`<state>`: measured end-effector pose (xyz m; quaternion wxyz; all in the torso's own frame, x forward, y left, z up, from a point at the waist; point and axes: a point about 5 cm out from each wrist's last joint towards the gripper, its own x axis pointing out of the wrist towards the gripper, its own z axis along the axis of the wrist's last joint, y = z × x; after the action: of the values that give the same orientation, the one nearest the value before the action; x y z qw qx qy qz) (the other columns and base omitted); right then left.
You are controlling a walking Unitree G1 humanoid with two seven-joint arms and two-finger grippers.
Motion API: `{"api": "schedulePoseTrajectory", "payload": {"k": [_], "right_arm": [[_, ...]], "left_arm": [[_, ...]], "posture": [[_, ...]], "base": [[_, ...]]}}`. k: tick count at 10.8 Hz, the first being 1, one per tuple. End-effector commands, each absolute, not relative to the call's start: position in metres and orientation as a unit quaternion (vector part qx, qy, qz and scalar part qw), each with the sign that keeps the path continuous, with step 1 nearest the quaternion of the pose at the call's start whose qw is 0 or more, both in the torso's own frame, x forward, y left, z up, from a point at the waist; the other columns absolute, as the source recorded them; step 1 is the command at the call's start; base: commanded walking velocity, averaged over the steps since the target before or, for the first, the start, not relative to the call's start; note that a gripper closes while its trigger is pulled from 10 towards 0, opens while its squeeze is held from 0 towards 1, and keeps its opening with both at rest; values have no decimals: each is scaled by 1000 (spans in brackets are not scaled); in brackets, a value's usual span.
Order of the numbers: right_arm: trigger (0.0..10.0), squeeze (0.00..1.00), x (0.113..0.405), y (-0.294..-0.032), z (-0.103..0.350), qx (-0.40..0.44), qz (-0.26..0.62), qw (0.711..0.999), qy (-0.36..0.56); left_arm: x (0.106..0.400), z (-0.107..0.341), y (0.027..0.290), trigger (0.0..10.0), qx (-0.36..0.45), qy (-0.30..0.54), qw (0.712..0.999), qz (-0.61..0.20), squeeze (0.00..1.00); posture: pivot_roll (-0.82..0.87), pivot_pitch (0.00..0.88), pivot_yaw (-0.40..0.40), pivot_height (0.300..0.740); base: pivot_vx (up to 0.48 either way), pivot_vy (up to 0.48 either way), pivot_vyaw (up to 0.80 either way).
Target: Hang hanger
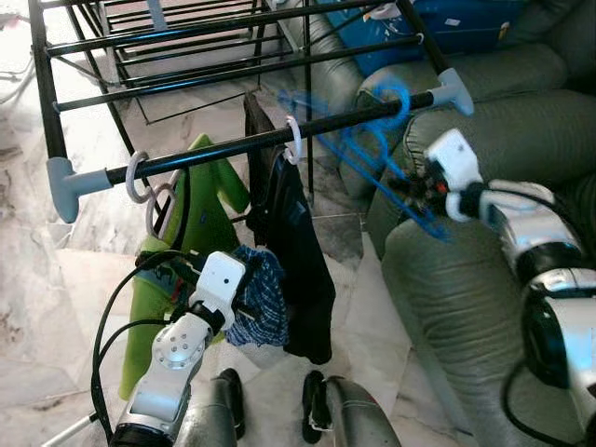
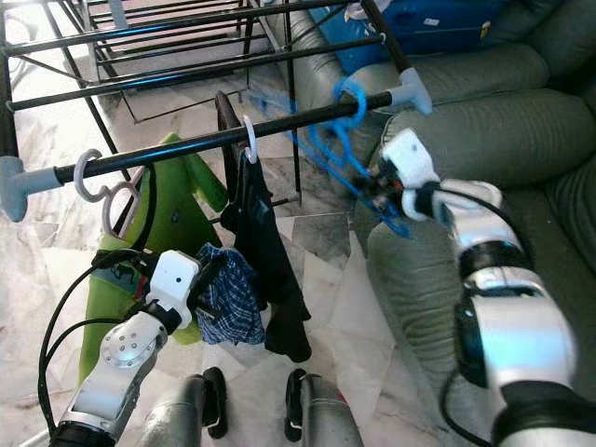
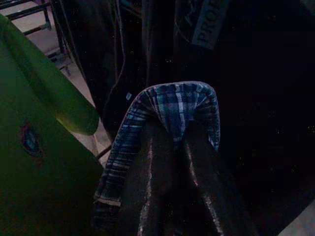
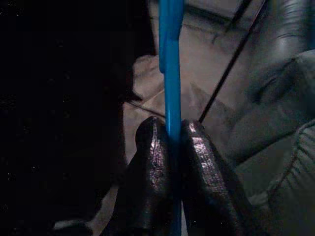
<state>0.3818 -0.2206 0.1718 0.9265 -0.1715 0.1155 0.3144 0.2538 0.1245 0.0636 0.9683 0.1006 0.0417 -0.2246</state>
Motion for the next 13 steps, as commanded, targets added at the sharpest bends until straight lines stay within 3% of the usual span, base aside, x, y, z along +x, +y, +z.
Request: {"api": "schedulePoseTrajectory", "payload": {"k": [1, 2, 4, 5, 6, 10, 13], "right_arm": [[0, 0, 387, -222, 186, -153, 275, 947, 66], [0, 0, 381, -217, 182, -78, 254, 964, 4], [0, 0, 359, -218, 152, -68, 223, 972, -19], [1961, 0, 339, -217, 123, -41, 190, 981, -7], [10000, 0, 322, -213, 103, -52, 192, 980, 15], [10000, 0, 261, -214, 32, -61, 52, 993, 83], [10000, 0, 255, -211, 16, -72, 18, 990, 122]], "left_arm": [[249, 56, 125, 10000, 104, 59, 966, -227, 0], [247, 57, 125, 10000, 100, 56, 968, -222, 0], [243, 56, 127, 10000, 100, 58, 968, -221, 0], [240, 55, 128, 10000, 101, 61, 968, -222, 0], [240, 54, 129, 10000, 107, 63, 970, -211, 0], [239, 52, 139, 10000, 99, 66, 975, -185, 0], [241, 48, 131, 10000, 110, 69, 970, -206, 0]], "posture": [[12, 236, -81, 740], [14, 237, -86, 740], [17, 250, -79, 740], [16, 251, -64, 740], [14, 251, -54, 740], [35, 203, -63, 740], [17, 157, -59, 740]], "base": [[0, 0, 0], [0, 0, 0], [0, 0, 0], [0, 0, 0], [0, 0, 0], [0, 0, 0], [0, 0, 0]]}}
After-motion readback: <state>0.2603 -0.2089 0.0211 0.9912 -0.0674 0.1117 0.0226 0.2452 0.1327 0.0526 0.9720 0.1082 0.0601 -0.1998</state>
